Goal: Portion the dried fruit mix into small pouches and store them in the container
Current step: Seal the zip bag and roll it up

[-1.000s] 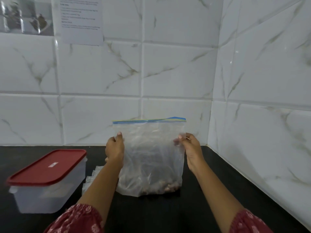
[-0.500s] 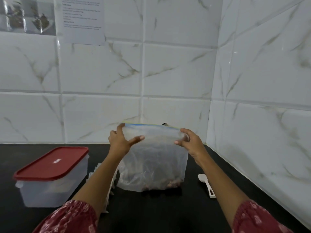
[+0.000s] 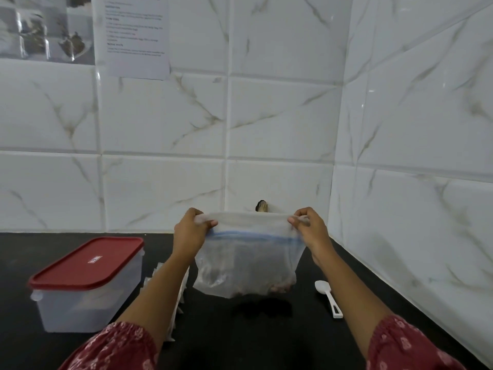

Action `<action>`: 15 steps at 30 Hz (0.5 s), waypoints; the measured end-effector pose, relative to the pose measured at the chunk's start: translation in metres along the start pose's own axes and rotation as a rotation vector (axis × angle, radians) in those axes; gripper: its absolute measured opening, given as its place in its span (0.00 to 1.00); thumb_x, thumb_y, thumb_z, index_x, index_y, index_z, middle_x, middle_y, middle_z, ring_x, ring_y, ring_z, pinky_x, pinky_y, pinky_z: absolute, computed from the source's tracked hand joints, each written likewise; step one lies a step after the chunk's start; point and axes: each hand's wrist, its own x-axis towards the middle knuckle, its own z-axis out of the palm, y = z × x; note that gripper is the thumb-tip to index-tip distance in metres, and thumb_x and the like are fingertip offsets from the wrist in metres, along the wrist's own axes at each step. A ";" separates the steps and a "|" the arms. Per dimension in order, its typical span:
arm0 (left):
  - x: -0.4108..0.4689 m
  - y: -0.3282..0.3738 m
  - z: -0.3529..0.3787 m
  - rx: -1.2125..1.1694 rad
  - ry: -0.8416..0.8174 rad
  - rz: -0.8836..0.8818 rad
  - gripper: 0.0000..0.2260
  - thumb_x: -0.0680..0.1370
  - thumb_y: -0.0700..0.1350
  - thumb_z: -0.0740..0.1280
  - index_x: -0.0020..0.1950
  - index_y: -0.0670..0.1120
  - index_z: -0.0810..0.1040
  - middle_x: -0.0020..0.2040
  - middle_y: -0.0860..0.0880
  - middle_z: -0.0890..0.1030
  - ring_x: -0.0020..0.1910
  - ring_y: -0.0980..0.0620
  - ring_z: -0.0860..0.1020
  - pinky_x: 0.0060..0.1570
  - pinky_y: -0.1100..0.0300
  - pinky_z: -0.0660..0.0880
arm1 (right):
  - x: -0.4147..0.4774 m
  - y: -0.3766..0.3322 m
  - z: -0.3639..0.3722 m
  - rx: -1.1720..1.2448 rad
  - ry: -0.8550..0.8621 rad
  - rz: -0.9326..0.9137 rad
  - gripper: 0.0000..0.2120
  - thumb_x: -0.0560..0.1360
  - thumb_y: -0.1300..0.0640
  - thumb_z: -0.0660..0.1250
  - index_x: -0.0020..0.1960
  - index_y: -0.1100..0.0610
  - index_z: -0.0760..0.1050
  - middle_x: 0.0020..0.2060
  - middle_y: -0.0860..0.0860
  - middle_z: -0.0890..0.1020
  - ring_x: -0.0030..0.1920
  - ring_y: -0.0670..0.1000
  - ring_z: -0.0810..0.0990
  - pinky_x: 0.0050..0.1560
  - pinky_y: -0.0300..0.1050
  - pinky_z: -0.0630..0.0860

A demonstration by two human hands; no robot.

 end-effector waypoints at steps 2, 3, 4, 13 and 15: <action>-0.001 -0.002 0.003 -0.106 0.029 -0.082 0.19 0.78 0.47 0.65 0.64 0.39 0.66 0.59 0.39 0.73 0.55 0.43 0.72 0.48 0.57 0.68 | 0.001 0.005 0.000 0.048 0.024 0.033 0.05 0.76 0.57 0.65 0.50 0.55 0.70 0.50 0.50 0.74 0.52 0.52 0.72 0.50 0.44 0.68; -0.001 -0.003 0.005 -0.143 0.042 -0.117 0.19 0.79 0.47 0.62 0.66 0.38 0.65 0.62 0.39 0.72 0.59 0.41 0.71 0.50 0.56 0.66 | 0.001 0.007 0.001 0.068 0.036 0.046 0.06 0.77 0.58 0.65 0.51 0.55 0.69 0.51 0.51 0.74 0.53 0.51 0.72 0.51 0.43 0.68; -0.001 -0.005 0.007 -0.174 0.046 -0.148 0.19 0.80 0.46 0.61 0.67 0.37 0.64 0.64 0.38 0.71 0.61 0.41 0.71 0.51 0.57 0.66 | 0.001 0.010 0.001 0.079 0.043 0.051 0.06 0.77 0.58 0.64 0.52 0.55 0.69 0.52 0.51 0.74 0.53 0.51 0.72 0.51 0.42 0.67; 0.002 -0.010 0.015 -0.329 0.159 -0.289 0.13 0.82 0.41 0.55 0.66 0.43 0.60 0.60 0.35 0.72 0.49 0.43 0.72 0.49 0.51 0.70 | 0.006 0.014 -0.005 0.234 -0.212 0.334 0.34 0.65 0.51 0.77 0.63 0.65 0.70 0.59 0.58 0.76 0.56 0.54 0.75 0.66 0.52 0.68; 0.002 -0.009 0.018 -0.395 0.192 -0.304 0.13 0.82 0.42 0.56 0.66 0.44 0.60 0.61 0.35 0.72 0.51 0.42 0.72 0.51 0.51 0.70 | 0.006 0.015 -0.007 0.146 -0.253 0.336 0.21 0.68 0.63 0.74 0.57 0.69 0.75 0.55 0.62 0.80 0.46 0.53 0.79 0.60 0.50 0.73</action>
